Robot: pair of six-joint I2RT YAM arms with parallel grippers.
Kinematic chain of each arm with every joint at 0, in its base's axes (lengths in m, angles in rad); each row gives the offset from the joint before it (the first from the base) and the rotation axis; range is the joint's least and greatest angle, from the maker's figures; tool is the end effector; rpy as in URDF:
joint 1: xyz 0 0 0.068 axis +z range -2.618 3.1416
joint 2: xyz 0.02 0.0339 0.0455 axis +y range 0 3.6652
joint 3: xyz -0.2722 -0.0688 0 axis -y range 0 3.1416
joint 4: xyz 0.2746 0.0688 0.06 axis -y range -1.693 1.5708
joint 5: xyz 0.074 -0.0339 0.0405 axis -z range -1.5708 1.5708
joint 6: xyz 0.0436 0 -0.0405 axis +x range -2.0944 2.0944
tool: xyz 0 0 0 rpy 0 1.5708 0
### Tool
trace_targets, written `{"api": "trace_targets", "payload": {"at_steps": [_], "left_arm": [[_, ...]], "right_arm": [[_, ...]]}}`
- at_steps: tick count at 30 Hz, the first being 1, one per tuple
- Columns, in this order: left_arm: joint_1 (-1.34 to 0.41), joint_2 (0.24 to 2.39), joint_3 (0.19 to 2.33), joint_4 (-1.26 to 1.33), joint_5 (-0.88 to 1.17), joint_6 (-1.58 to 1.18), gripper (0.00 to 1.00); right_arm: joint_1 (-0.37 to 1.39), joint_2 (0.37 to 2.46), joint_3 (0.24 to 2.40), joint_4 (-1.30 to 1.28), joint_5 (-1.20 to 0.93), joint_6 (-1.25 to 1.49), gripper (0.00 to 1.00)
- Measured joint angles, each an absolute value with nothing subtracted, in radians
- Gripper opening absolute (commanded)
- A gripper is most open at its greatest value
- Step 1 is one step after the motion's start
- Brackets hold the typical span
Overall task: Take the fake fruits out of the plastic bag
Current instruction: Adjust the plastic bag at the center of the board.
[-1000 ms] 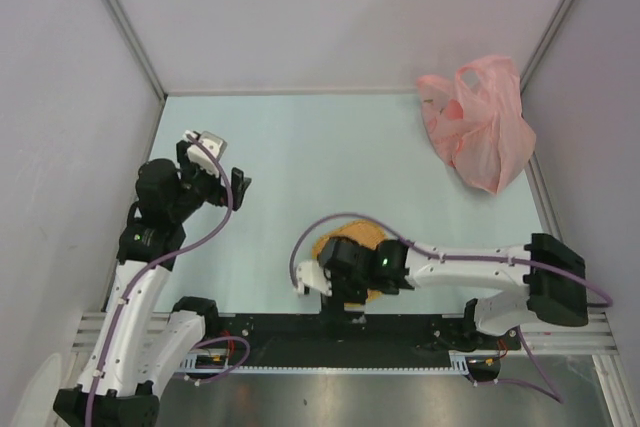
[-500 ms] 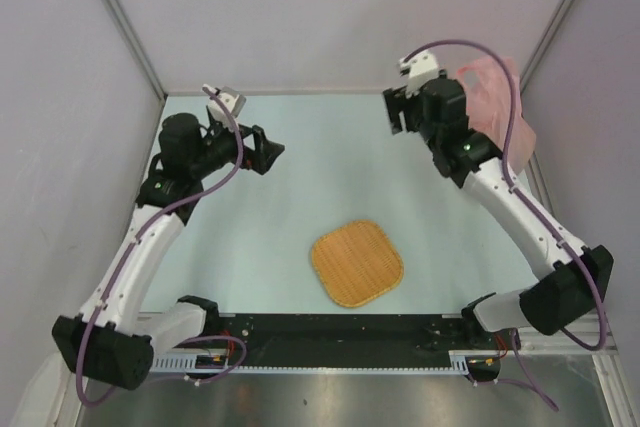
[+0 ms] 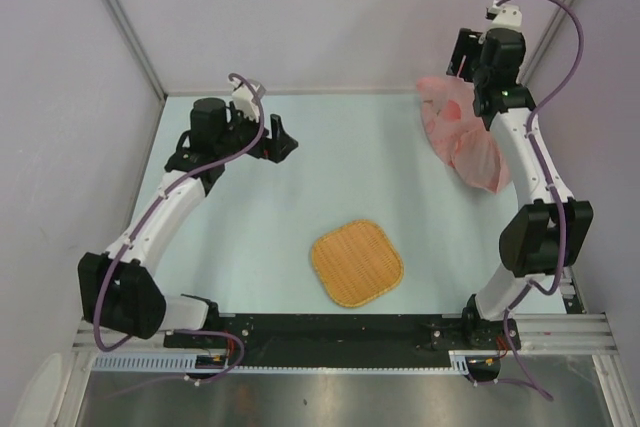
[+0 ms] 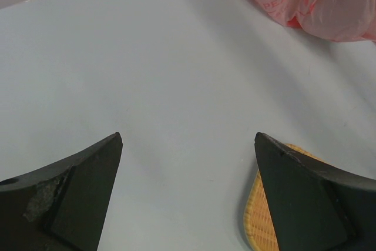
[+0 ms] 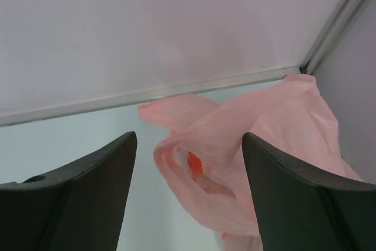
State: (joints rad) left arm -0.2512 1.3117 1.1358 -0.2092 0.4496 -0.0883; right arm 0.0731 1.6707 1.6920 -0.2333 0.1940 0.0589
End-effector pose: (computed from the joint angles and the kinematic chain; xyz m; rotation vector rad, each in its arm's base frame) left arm 0.3208 -0.1019 0.3451 0.4582 1.9196 -0.6616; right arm 0.4340 0.0234 0.4256 0.1268 1.7749 -0.0777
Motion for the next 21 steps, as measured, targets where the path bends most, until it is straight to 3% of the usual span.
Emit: {"api": "trace_targets", "payload": {"at_steps": [15,18,21], "left_arm": [[-0.252,1.417,1.217,-0.211,0.440,-0.096,1.00],[-0.252,1.417,1.217,-0.212,0.429,-0.094,1.00],[-0.252,1.417,1.217,-0.211,0.421,-0.094,1.00]], "right_arm": [[0.127,1.923,1.841,-0.279,0.233,0.138,0.77],[0.140,1.925,1.841,-0.285,0.249,0.119,0.66],[0.150,1.925,1.825,-0.262,0.273,0.087,0.48]]}}
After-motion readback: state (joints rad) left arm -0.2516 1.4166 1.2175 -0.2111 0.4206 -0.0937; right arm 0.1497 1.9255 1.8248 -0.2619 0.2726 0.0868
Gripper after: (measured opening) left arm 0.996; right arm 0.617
